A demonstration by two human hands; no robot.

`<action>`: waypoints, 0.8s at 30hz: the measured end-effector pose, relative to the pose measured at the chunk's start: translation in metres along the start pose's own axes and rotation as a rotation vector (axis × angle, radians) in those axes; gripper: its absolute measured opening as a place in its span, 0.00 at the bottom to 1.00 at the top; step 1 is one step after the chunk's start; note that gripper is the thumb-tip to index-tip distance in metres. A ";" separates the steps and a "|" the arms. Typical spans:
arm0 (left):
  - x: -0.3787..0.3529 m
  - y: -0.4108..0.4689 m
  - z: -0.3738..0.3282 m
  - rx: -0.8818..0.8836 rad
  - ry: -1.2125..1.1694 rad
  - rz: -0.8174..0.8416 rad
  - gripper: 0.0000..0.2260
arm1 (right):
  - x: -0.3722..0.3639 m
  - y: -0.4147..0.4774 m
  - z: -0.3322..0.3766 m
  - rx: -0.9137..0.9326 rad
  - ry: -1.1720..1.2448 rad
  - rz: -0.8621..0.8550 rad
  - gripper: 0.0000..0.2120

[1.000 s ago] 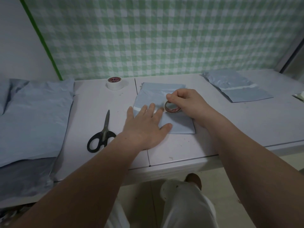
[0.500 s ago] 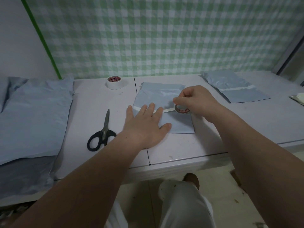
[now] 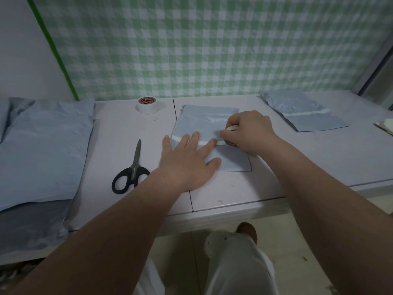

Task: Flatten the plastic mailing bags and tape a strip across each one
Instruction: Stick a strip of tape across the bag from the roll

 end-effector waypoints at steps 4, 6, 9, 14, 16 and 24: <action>0.001 -0.001 -0.002 0.013 -0.012 0.009 0.24 | -0.004 -0.002 0.003 0.007 0.002 -0.020 0.06; 0.001 0.000 -0.006 0.022 -0.002 0.014 0.23 | -0.008 -0.005 0.002 -0.004 0.050 -0.055 0.06; 0.001 0.001 -0.010 0.041 -0.001 0.028 0.23 | -0.018 -0.011 -0.001 -0.032 0.130 -0.115 0.05; 0.001 0.000 -0.011 0.051 -0.021 0.022 0.24 | -0.025 -0.016 -0.002 -0.040 0.146 -0.207 0.05; 0.000 -0.001 -0.009 0.052 -0.017 0.001 0.24 | -0.025 -0.017 -0.002 -0.037 0.131 -0.221 0.05; 0.000 -0.006 0.013 0.092 -0.015 -0.022 0.26 | -0.026 -0.017 -0.005 -0.048 0.126 -0.222 0.04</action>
Point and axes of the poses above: each hand's wrist, its own y-axis towards the middle knuckle, its own x-axis out of the back of the hand, z = x × y, the point moved 4 cm from there along y, towards the middle knuckle, and after that the axes turned 5 degrees about z, right-handed, at the moved point
